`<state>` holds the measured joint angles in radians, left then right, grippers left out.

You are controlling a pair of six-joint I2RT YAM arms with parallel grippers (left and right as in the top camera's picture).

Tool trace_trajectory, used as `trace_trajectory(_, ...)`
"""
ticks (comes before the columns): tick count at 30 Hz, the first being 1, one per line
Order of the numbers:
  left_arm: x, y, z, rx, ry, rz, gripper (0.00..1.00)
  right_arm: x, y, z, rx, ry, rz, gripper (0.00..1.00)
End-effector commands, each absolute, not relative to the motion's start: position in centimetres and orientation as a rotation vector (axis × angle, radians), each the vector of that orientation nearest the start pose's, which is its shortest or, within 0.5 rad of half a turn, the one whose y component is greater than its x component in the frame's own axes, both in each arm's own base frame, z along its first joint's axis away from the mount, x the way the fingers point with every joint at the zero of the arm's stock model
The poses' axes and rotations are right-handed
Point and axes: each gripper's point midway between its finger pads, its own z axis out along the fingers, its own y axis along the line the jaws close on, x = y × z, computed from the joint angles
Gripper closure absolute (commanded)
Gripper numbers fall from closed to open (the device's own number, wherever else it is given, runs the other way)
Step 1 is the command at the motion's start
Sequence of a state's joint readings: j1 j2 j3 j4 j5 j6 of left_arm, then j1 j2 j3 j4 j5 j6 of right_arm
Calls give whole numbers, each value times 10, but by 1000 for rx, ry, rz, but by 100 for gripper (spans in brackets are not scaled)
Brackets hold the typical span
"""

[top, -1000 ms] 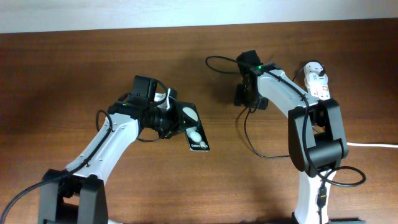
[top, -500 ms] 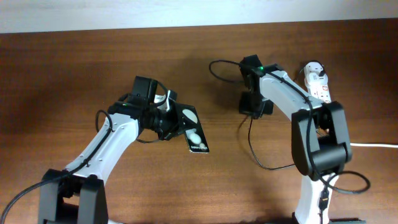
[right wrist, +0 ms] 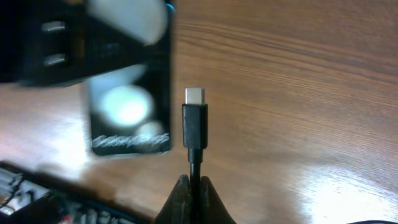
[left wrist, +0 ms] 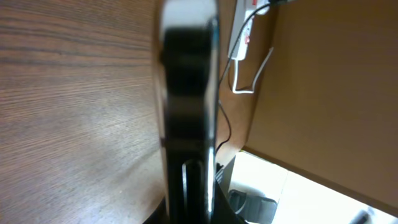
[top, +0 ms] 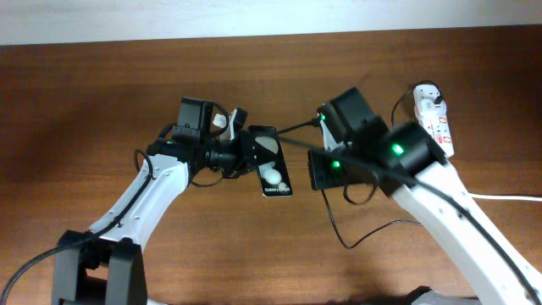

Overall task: Plug charger to phone and switch on socket
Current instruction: 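Align the USB-C plug under the phone's bottom port with the right gripper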

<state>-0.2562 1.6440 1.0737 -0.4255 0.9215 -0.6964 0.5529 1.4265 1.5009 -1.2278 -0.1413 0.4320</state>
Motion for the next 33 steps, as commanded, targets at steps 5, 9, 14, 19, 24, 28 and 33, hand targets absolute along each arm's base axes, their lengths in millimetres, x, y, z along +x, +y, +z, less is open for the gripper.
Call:
trace_trajectory(5,325,-243,182,-51,2544,-1762,100,199,173,289,-210,2628,504,96)
trace_trajectory(9,335,-247,196,-104,2494,-1825,100,175,163,278,-148,2617,469,96)
trace_trajectory(14,337,-253,220,-2,2395,-1926,100,157,180,237,-248,2647,438,96)
trace_trajectory(19,338,-257,239,168,2275,-1954,100,163,194,237,-275,2589,465,96)
trace_trajectory(24,336,-258,247,159,2270,-2010,100,174,209,227,-277,2584,462,96)
trace_trajectory(28,336,-258,247,94,2300,-2037,100,184,223,218,-273,2592,456,96)
trace_trajectory(33,336,-258,247,95,2301,-2037,100,191,232,223,-228,2565,503,96)
